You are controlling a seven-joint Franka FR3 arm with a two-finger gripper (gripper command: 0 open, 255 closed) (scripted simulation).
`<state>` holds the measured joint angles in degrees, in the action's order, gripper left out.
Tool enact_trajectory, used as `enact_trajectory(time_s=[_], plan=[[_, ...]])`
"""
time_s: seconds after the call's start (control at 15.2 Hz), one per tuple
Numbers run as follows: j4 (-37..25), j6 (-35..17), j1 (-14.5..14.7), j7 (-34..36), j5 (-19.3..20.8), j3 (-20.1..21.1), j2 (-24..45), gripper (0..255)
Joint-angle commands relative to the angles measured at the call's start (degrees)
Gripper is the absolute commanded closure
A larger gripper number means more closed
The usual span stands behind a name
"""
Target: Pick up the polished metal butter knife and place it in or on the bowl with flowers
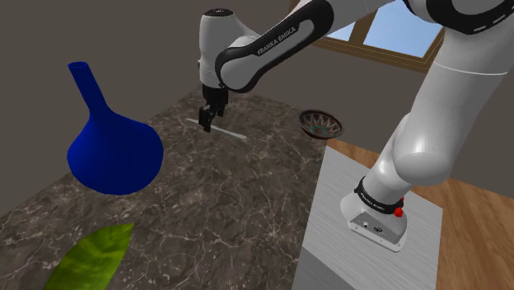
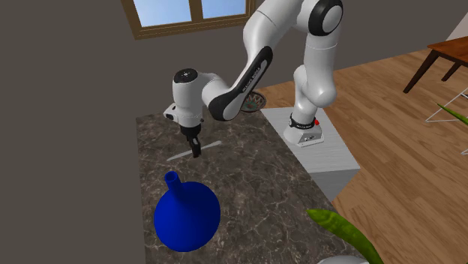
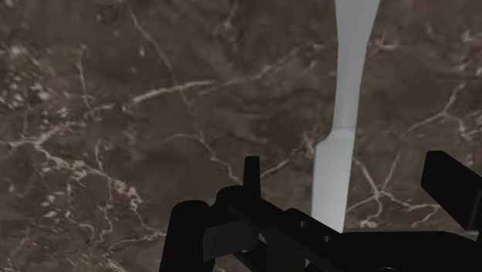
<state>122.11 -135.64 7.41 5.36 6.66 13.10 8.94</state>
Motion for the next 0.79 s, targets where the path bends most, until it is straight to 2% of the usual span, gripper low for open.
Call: enact_trajectory(time_s=[0.0, 0.53, 0.59, 0.73], plan=[[0.6, -1.6, 0.0, 0.3, 0.4, -0.1, 0.9, 0], [0.7, -1.9, 0.1, 0.4, 0.6, -0.2, 1.3, 0], [0.7, -1.9, 0.1, 0.4, 0.6, -0.2, 1.3, 255], [0.6, -1.9, 0.1, 0.5, 0.6, -0.1, 1.3, 255]])
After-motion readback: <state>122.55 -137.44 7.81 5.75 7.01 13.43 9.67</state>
